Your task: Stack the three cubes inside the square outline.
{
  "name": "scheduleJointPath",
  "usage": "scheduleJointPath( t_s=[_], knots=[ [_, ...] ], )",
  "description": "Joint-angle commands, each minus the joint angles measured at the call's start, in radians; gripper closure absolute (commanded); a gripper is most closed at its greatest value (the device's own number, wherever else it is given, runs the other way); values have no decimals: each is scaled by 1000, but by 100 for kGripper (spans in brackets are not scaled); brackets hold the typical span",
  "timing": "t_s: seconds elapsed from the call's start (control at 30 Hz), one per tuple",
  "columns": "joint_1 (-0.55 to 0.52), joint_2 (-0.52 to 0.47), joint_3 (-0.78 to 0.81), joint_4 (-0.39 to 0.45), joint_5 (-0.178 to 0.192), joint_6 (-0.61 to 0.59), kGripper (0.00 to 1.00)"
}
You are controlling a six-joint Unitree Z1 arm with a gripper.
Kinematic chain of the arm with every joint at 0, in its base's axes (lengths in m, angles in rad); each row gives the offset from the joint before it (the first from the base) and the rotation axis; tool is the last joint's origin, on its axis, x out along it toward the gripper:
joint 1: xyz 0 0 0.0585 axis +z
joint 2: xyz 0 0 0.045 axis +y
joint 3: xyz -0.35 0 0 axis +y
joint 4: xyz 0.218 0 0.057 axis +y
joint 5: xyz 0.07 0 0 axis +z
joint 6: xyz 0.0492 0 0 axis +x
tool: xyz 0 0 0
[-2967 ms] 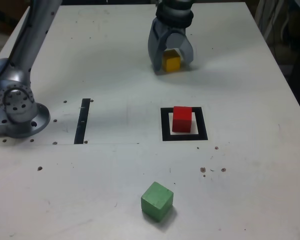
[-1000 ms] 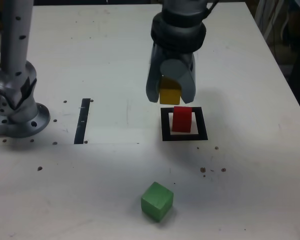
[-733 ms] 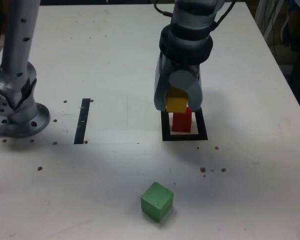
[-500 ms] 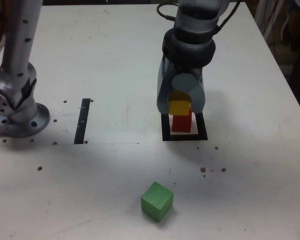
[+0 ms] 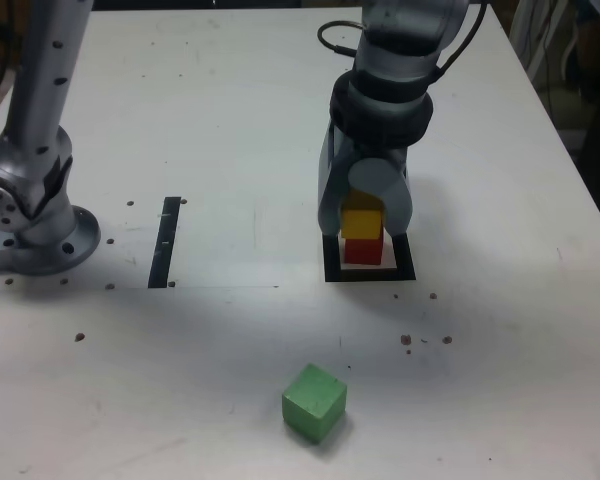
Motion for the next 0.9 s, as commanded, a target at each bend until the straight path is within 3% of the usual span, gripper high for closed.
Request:
scheduleJointPath(
  t_s=[0.0, 0.07, 0.3, 0.4, 0.5, 0.67, 0.87],
  knots=[
    [3, 6, -3, -2, -1, 4, 72],
    [3, 6, -6, -2, -1, 7, 63],
    [3, 6, -10, -5, 1, 21, 20],
    [3, -2, -10, 4, 4, 22, 7],
    [3, -27, -10, 27, 7, 22, 1],
    [-13, -108, -5, 63, 17, 18, 1],
    [-128, -174, -5, 95, 25, -33, 0]
  ],
)
